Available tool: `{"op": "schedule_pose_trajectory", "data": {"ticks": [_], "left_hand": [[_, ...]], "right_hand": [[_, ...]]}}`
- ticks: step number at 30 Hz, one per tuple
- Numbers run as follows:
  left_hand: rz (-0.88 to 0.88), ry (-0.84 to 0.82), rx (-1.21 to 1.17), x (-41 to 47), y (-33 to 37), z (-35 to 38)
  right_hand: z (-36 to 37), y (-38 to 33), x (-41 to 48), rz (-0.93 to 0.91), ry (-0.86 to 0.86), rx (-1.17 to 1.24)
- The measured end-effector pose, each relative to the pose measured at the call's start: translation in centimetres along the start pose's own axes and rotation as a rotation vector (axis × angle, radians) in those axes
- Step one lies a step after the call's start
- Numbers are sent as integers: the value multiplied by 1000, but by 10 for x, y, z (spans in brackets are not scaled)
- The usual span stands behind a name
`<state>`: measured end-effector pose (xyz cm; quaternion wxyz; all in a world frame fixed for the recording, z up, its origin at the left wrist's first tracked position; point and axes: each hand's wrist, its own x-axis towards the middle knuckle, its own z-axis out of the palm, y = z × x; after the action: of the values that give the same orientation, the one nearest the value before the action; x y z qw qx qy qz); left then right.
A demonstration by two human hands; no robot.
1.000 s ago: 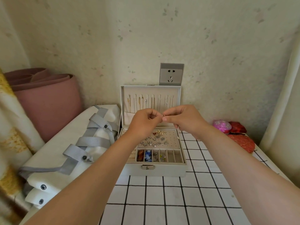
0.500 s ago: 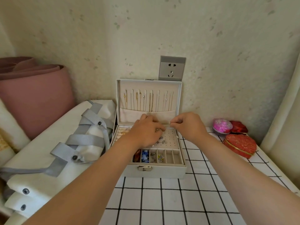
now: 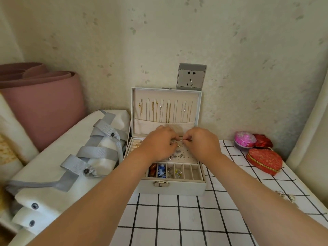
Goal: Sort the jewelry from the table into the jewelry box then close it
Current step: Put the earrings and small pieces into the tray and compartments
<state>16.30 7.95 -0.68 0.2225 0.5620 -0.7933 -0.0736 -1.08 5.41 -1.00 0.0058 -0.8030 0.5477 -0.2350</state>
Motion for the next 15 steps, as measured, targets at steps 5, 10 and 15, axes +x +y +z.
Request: {"op": "schedule_pose_trajectory", "data": {"ticks": [5,10,15], "left_hand": [[17,-8,-19,-1,0,0],[38,6,-15,-4,2,1],[26,-33,-34,-6,5,1]], "right_hand": [[2,-2,-1,-22,-2,-5],[-5,1,0,-69,-105,113],[-17,6,1,-64,-217,186]]}}
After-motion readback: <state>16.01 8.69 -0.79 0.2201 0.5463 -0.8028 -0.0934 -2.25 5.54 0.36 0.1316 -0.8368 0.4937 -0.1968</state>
